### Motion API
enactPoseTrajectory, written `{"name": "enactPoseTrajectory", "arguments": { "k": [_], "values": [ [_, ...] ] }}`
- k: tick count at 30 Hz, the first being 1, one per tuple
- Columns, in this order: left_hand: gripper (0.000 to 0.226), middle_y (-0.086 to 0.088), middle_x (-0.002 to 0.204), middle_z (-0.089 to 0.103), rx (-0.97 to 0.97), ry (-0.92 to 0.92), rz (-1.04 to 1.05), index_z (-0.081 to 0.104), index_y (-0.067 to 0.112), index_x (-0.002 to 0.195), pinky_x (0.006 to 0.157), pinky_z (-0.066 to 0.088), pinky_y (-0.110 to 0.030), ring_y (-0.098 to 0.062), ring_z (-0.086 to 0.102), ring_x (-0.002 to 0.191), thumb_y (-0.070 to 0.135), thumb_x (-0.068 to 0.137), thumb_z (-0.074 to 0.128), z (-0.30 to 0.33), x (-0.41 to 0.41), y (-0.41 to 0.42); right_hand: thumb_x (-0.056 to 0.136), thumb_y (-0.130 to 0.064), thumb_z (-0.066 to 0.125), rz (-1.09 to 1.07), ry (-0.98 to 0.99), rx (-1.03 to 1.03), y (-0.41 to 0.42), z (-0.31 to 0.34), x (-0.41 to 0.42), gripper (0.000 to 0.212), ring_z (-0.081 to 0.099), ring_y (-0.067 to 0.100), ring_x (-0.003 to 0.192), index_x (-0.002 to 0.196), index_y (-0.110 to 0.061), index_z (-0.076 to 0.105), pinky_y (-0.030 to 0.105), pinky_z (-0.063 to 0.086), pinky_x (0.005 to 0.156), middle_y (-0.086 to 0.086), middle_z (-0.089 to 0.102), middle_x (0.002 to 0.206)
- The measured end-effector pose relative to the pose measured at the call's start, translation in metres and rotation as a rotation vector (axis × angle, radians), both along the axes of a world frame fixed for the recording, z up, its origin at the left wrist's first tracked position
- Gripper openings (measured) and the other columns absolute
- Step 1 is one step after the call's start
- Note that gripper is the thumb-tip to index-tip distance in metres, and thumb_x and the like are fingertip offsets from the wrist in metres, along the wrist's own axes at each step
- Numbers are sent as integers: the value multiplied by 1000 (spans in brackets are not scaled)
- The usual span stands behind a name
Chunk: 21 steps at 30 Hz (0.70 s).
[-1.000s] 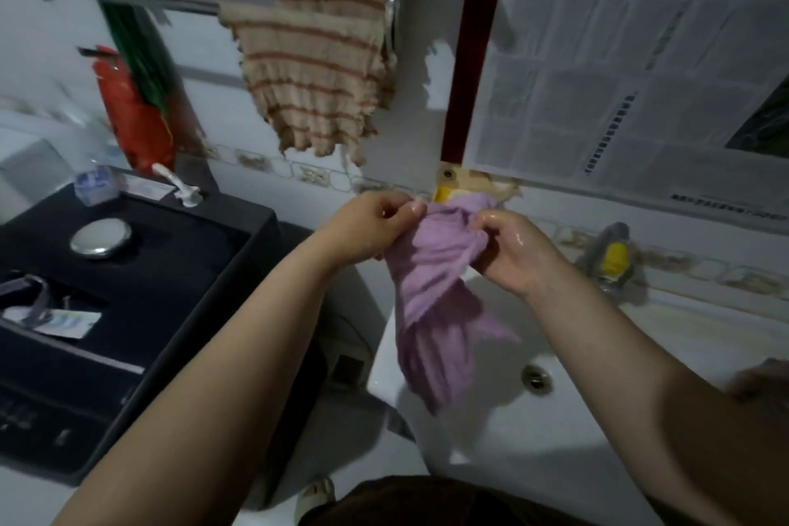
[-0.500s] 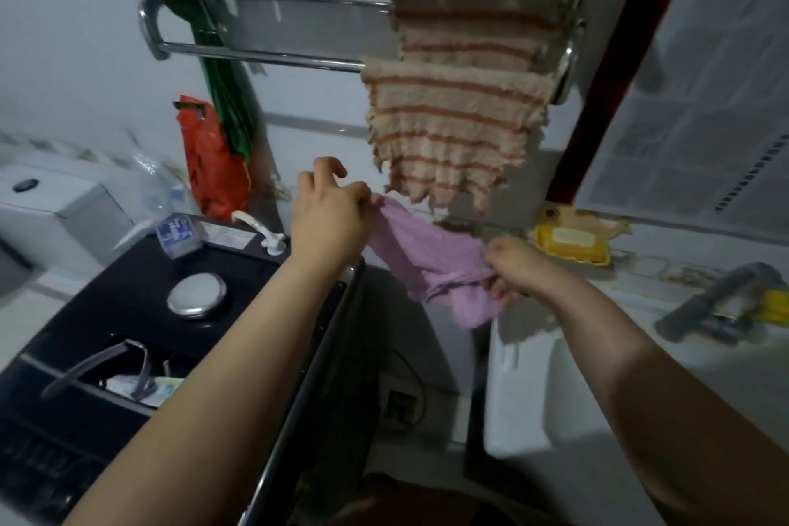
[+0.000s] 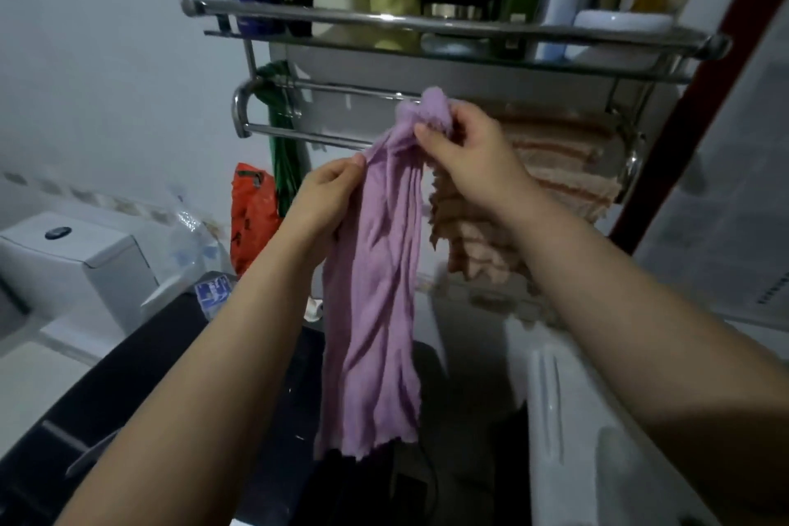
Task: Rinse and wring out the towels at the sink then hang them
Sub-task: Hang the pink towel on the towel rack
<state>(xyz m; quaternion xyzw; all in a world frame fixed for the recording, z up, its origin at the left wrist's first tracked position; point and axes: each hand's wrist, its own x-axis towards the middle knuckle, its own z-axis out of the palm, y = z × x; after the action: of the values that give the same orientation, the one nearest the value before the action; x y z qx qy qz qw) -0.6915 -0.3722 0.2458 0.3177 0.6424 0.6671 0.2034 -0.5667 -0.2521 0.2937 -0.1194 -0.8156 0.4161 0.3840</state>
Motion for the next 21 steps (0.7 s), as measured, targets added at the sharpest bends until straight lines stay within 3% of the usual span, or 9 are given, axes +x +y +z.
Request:
{"name": "enactPoseTrajectory", "arguments": {
  "k": [3, 5, 7, 9, 10, 12, 14, 17, 21],
  "values": [
    [28, -6, 71, 65, 36, -128, 96, 65, 13, 85, 56, 47, -23, -17, 58, 63, 32, 99, 50, 21, -26, 8, 95, -31, 52, -136, -230, 179, 30, 21, -47, 25, 58, 21, 99, 111, -12, 58, 31, 45, 85, 10, 63, 112],
    [13, -1, 71, 68, 72, -194, 43, 65, 10, 96, 52, 52, -19, -13, 61, 63, 16, 98, 53, 36, -40, 11, 96, -28, 48, -195, -341, 288, 43, 27, -70, 28, 56, 23, 105, 115, -8, 57, 27, 40, 84, 13, 60, 118],
    [21, -7, 82, 66, 22, -192, -10, 60, 5, 113, 61, 56, -27, -17, 62, 70, -1, 93, 54, 45, -55, 17, 96, -29, 47, -209, -531, 324, 53, 28, -84, 20, 54, 21, 98, 99, -12, 59, 24, 35, 77, 11, 60, 114],
    [30, -12, 89, 61, -78, -125, 35, 56, 2, 119, 66, 52, -33, -21, 59, 73, -8, 91, 51, 47, -71, 25, 98, -32, 43, -180, -798, 405, 58, 30, -89, 26, 47, 17, 93, 78, -18, 54, 22, 33, 78, 9, 58, 113],
    [25, -15, 92, 60, -133, -79, 57, 56, 1, 115, 67, 49, -33, -22, 57, 75, -6, 92, 50, 46, -77, 28, 99, -37, 40, -164, -922, 408, 57, 32, -88, 29, 48, 16, 97, 84, -18, 58, 23, 36, 84, 7, 56, 117],
    [9, -19, 95, 58, -220, 41, 90, 58, 4, 99, 70, 46, -36, -25, 56, 80, 5, 96, 50, 46, -85, 34, 99, -47, 37, -177, -1049, 407, 57, 36, -86, 48, 51, 22, 115, 121, -10, 59, 29, 38, 99, 8, 51, 132],
    [16, -14, 89, 58, -334, 274, 136, 62, 10, 97, 72, 43, -33, -24, 54, 79, 18, 99, 48, 48, -92, 39, 96, -51, 43, -306, -1004, 465, 56, 42, -82, 56, 55, 30, 113, 123, -4, 57, 32, 41, 89, 15, 56, 127],
    [29, -18, 97, 64, -505, 610, 267, 65, 4, 106, 74, 40, -31, -31, 56, 89, 28, 97, 51, 52, -105, 41, 86, -49, 62, -300, -839, 446, 53, 46, -78, 39, 60, 24, 81, 90, -11, 67, 28, 41, 68, 7, 66, 86],
    [40, -12, 105, 65, -659, 787, 446, 62, 13, 109, 72, 45, -38, -35, 61, 98, 44, 84, 67, 51, -122, 36, 79, -32, 75, -266, -866, 539, 47, 39, -68, 14, 61, 17, 81, 84, -21, 69, 27, 45, 71, -2, 68, 88]
  ]
}}
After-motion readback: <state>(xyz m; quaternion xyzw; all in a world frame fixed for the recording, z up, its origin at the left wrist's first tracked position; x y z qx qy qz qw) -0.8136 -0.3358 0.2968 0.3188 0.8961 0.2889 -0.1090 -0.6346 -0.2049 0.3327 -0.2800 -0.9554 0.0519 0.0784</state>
